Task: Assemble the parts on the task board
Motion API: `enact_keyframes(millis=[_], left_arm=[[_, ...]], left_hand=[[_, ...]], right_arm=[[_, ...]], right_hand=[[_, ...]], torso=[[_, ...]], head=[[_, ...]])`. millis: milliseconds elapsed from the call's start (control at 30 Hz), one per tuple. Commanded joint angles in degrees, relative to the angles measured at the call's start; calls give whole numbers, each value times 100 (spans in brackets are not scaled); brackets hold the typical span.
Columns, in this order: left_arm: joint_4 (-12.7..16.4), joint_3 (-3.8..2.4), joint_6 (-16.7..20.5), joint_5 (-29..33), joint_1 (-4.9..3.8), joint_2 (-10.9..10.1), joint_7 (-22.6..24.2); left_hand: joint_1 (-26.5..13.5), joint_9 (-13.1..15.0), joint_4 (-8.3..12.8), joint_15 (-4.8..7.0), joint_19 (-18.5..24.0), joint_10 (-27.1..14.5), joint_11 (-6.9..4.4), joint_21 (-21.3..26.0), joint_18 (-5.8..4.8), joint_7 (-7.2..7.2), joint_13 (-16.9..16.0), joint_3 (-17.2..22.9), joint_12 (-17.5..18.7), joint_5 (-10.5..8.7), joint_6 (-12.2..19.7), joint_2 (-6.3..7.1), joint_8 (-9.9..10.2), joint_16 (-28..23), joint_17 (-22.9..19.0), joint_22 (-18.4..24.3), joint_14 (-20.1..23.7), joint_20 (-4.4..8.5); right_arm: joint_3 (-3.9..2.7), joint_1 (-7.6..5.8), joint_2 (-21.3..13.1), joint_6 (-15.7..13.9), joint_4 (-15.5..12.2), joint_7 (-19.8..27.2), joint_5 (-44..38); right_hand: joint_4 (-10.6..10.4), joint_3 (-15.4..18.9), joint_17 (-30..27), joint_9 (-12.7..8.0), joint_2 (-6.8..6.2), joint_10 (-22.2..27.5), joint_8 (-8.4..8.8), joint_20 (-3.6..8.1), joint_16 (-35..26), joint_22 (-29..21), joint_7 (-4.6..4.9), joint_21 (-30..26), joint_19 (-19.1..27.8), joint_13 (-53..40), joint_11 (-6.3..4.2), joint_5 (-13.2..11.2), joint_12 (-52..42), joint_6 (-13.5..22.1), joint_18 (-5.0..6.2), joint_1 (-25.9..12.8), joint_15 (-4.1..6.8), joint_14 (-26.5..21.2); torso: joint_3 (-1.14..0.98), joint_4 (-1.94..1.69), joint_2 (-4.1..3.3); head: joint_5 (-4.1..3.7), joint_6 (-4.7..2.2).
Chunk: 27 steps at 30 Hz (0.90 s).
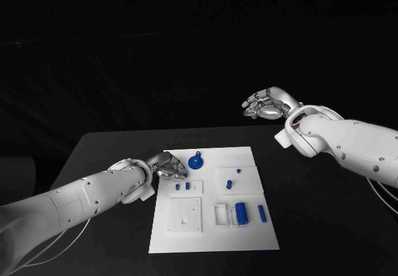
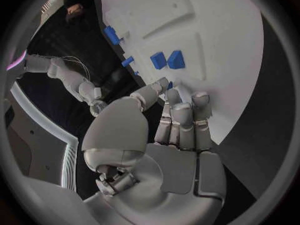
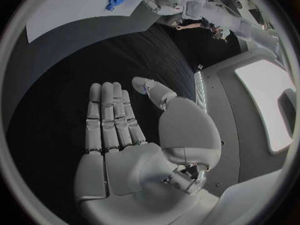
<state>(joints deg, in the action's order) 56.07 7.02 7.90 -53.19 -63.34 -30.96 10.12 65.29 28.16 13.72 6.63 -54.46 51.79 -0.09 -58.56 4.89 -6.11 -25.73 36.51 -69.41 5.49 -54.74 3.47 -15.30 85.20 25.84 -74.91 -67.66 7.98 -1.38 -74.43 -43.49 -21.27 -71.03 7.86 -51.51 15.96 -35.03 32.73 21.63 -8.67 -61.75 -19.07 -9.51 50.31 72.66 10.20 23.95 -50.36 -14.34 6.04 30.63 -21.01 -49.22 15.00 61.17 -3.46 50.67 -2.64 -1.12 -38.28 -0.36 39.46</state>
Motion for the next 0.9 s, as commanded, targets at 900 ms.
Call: enact_keyframes(millis=[900], left_arm=[[82,-3,204,565,12,6,199]], left_hand=[[53,-13,37,-8,-36,9,-10,-38,-23,-12,-32,-3,-98,24,-26,-8,-55,43,11,-86,-19,398]], right_arm=[[-1,6,-6,24,-11,87,4]], right_hand=[[-2,38,-14,-8,-3,-24,-29,3,39,18,23,-39,-33,7,0,33,34,6,0,-73,-43,2]], torso=[[-2,1,-1]], head=[[2,-37]])
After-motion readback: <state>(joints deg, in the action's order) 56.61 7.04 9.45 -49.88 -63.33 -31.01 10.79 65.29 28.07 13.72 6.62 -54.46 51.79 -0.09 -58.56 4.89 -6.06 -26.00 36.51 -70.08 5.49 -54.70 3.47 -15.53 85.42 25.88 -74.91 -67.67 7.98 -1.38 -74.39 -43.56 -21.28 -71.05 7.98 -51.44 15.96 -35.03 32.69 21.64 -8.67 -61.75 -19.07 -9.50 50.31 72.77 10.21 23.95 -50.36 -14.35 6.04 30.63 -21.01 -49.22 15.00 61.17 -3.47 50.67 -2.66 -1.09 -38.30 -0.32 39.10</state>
